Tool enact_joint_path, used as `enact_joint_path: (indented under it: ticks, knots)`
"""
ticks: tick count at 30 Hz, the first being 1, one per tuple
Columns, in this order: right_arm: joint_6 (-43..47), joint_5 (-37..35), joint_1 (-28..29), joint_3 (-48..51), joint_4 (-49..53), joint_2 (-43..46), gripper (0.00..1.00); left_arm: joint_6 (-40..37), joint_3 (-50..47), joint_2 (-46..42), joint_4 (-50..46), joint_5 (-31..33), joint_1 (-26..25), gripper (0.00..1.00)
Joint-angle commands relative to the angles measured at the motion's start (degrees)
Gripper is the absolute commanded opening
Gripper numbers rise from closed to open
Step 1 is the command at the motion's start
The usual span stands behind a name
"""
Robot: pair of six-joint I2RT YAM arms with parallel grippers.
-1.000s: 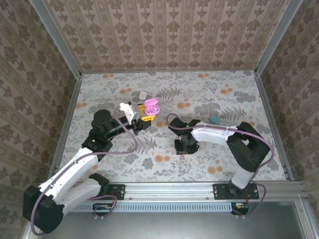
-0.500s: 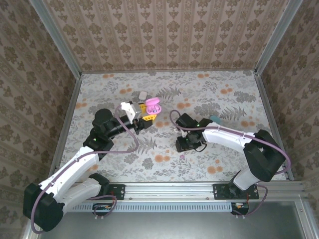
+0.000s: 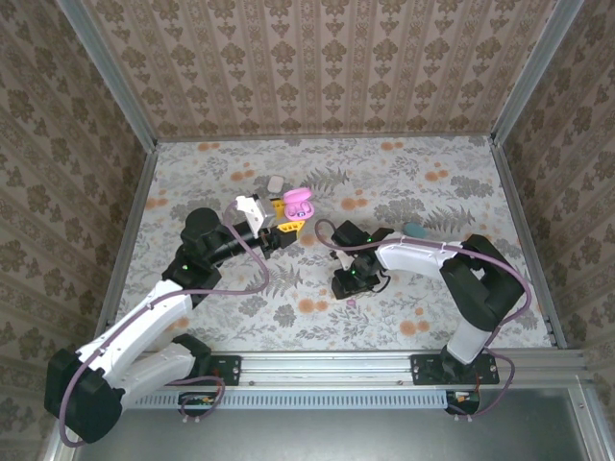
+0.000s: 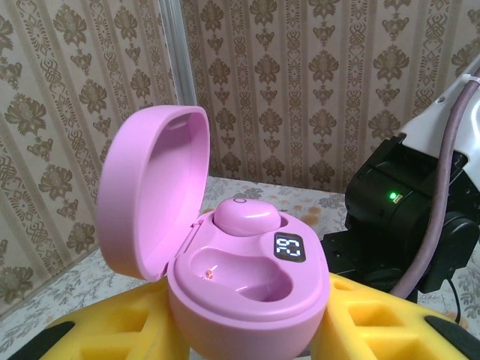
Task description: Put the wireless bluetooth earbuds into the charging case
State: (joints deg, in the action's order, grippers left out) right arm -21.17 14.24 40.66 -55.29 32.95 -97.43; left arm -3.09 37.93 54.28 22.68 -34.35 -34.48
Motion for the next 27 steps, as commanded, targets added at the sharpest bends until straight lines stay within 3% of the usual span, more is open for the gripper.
enact_joint_path:
  ticks: [1, 7, 9, 17, 27]
  knots:
    - [-1.78, 1.66, -0.05, 2.41, 1.28, 2.4, 0.39, -1.39, 2.11, -0.16, 1.15, 0.42, -0.33, 0.41]
    - [-3.53, 0.34, 0.16, 3.71, 2.74, 4.19, 0.38, -1.1, 2.58, 1.0, 1.67, -0.54, -0.39, 0.41]
    - [-3.7, 0.89, 0.2, 3.74, 3.09, 4.79, 0.32, -1.04, 2.56, 1.1, 1.76, -0.63, -0.41, 0.41]
    - [-4.85, -5.44, 0.97, 1.85, 7.19, 8.4, 0.38, -0.95, 2.22, 0.89, 1.93, -0.29, -0.41, 0.41]
    - [-5.7, -6.34, 5.47, -0.58, 9.07, 6.18, 0.37, -0.45, 2.21, 1.23, 2.46, -0.42, -0.5, 0.41]
